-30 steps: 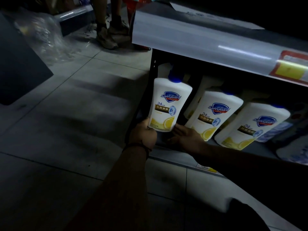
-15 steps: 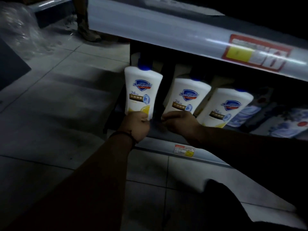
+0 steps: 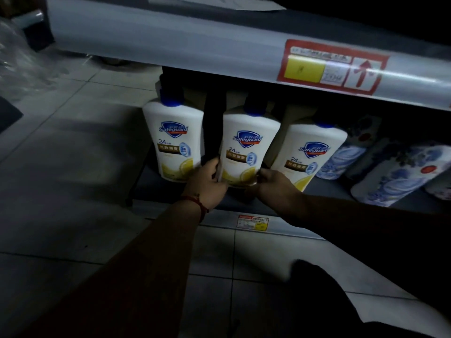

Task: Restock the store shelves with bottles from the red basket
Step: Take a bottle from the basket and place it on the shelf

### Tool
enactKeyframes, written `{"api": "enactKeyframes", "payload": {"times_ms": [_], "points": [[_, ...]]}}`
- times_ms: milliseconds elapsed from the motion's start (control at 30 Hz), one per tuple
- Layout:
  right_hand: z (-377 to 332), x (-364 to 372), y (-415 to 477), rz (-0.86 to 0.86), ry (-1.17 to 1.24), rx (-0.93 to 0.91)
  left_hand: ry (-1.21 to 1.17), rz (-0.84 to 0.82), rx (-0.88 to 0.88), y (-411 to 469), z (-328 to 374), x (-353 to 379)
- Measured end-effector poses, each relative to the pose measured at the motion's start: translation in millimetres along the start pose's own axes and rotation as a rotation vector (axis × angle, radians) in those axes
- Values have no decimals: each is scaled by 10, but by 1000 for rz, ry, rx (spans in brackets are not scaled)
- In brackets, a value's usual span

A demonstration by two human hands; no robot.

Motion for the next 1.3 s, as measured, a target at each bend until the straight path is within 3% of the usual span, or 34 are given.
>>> {"api": "enactKeyframes", "payload": {"times_ms": [167,467,733,867,1067,1300], "points": [[16,-8,29,-31,-20,-18,-100,16,-5,-38,10,-3],[-12,-28,16,-70,-36,-55,-62,40,8,-59,73,-13],[-64,-435,-165,-78,-180,26,510,3,-46,-13,148,-63],[-85,-772,-238,11,-182,41,369,-141,-168,-69,225,80],[175,-1096,-232,172,-123,170,459,-259,16,9,660,532],[358,-1135,-158,146,62,109,398,-248,20,96,755,826]]}}
Point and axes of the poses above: each hand's wrist, its own y-axis towards the middle knuckle, its own x-axis out of the palm, z = x × y, the point moved 5 cm from there along y, towards the middle knuckle, and after that the axes turned 13 degrees about y, right-handed, at the moved point
